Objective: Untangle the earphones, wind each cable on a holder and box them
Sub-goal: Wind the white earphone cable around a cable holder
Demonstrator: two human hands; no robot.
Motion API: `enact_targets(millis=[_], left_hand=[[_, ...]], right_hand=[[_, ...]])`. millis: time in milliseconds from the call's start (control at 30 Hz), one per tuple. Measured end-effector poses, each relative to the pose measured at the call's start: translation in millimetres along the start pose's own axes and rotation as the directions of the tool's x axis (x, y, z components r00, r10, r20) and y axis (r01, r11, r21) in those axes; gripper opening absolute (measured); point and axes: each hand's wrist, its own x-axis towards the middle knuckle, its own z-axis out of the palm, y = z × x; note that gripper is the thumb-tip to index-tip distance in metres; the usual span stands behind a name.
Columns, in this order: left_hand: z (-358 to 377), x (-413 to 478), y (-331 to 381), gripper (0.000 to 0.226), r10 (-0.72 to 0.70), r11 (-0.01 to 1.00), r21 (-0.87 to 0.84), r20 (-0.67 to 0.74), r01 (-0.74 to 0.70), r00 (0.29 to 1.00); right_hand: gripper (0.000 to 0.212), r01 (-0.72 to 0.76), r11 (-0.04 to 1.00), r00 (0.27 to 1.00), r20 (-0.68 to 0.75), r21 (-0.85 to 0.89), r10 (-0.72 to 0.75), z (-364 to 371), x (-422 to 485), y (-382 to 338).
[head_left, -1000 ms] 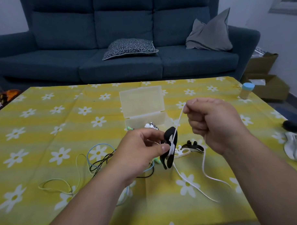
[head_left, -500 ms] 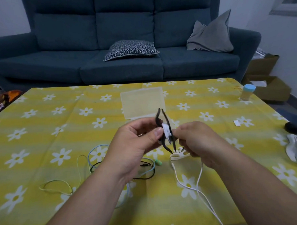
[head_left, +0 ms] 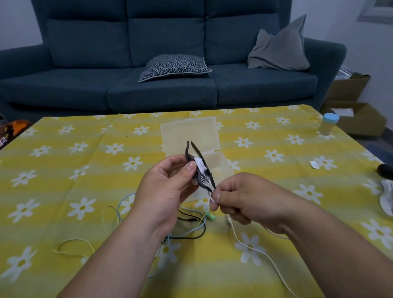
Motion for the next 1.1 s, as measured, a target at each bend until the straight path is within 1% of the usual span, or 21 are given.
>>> enact_targets(millis=[333, 433, 500, 600, 667, 767, 867, 967, 1000, 1100], left_hand=[[-0.1, 2.2, -0.6, 0.01, 0.018, 0.997, 0.07, -0.014, -0.017, 1.0], [-0.2, 1.9, -0.8, 0.01, 0.076, 0.985, 0.154, -0.02, -0.072, 0.997], [-0.9, 1.5, -0.5, 0.009, 0.091, 0.973, 0.21, 0.007, -0.09, 0.996], [-1.4, 0.0, 1.6, 0.006, 0.019, 0.984, 0.176, 0.042, -0.026, 0.999], [-2.5, -0.1, 3.2, 0.006, -0.013, 0.99, 0.14, 0.04, 0.007, 0.999], [-4.3, 0.9, 5.5, 0.006, -0.039, 0.995, 0.096, 0.024, 0.037, 0.999], [-5.9, 1.3, 5.7, 0.006, -0.046, 0.993, 0.111, 0.001, 0.045, 0.999], [-5.6, -0.8, 2.0, 0.007, -0.006, 0.981, 0.193, 0.002, 0.006, 1.0], [-5.2, -1.3, 0.2, 0.008, 0.017, 0.972, 0.236, 0.004, -0.018, 1.0], [-3.7, -1.6, -3.5, 0.01, 0.068, 0.932, 0.353, 0.031, -0.075, 0.997]], right_hand=[[0.031, 0.043, 0.996, 0.999, -0.014, -0.075, -0.044, -9.7, -6.9, -4.8], [0.03, 0.06, 0.992, 0.998, -0.024, -0.111, -0.063, -8.0, -7.4, -7.4], [0.031, 0.067, 0.989, 0.996, -0.051, -0.134, -0.075, -7.8, -6.6, -8.3], [0.033, 0.051, 0.993, 0.995, -0.084, -0.105, -0.06, -10.7, -6.9, -10.3], [0.033, 0.039, 0.995, 0.994, -0.095, -0.096, -0.048, -11.8, -7.7, -12.0], [0.033, 0.026, 0.995, 0.992, -0.122, -0.094, -0.037, -12.1, -8.0, -12.8], [0.032, 0.037, 0.996, 0.993, -0.108, -0.083, -0.046, -12.0, -9.0, -14.4], [0.029, 0.083, 0.995, 0.996, -0.028, -0.045, -0.085, -7.1, -11.6, -18.5], [0.028, 0.106, 0.994, 0.994, -0.022, -0.034, -0.107, -5.6, -12.1, -20.0], [0.023, 0.183, 0.983, 0.979, -0.093, 0.017, -0.181, -6.6, -14.3, -24.5]])
